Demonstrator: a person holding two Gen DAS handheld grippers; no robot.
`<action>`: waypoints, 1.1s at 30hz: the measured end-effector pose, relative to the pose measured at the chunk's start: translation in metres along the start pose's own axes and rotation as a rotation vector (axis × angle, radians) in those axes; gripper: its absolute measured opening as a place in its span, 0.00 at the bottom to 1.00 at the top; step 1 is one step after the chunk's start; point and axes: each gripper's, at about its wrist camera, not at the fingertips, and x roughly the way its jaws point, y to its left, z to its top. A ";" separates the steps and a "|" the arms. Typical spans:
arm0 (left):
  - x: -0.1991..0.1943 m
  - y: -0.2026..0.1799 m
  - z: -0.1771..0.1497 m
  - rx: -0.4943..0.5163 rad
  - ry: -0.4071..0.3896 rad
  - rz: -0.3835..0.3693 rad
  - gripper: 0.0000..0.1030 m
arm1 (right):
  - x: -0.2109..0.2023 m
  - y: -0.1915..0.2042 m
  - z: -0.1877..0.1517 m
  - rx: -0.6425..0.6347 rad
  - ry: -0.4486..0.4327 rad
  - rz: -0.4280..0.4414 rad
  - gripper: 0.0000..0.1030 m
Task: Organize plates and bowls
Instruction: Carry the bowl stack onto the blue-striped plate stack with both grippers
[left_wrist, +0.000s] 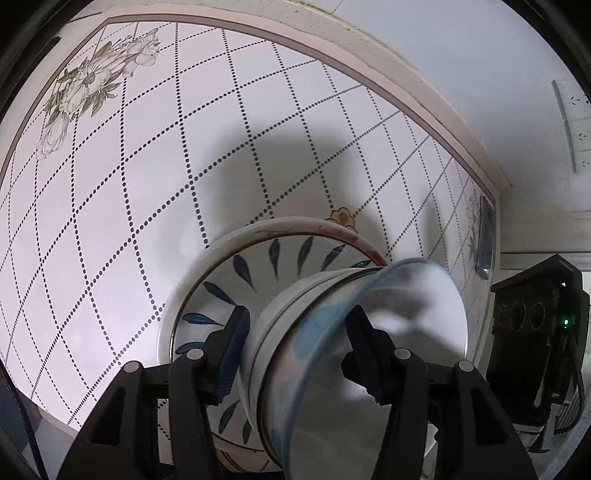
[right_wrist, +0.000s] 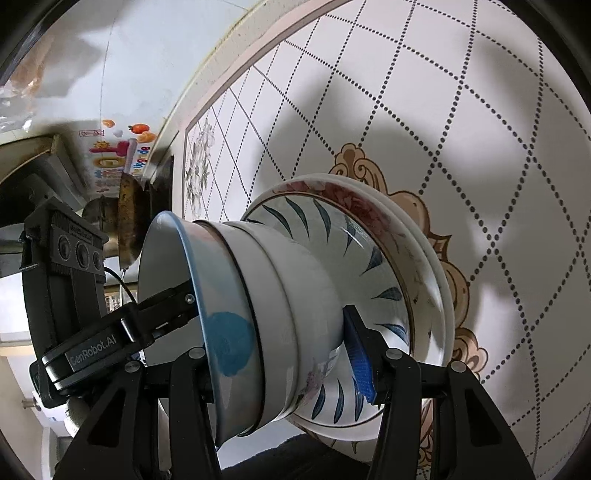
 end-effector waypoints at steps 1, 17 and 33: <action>0.001 0.001 0.000 -0.001 0.001 0.002 0.51 | 0.002 0.000 0.000 -0.001 0.003 -0.005 0.52; 0.003 0.007 0.004 0.013 0.007 0.010 0.51 | 0.021 0.012 0.008 -0.004 0.011 -0.035 0.52; -0.047 -0.003 -0.016 0.154 -0.115 0.121 0.49 | -0.013 0.034 -0.003 -0.052 -0.082 -0.128 0.52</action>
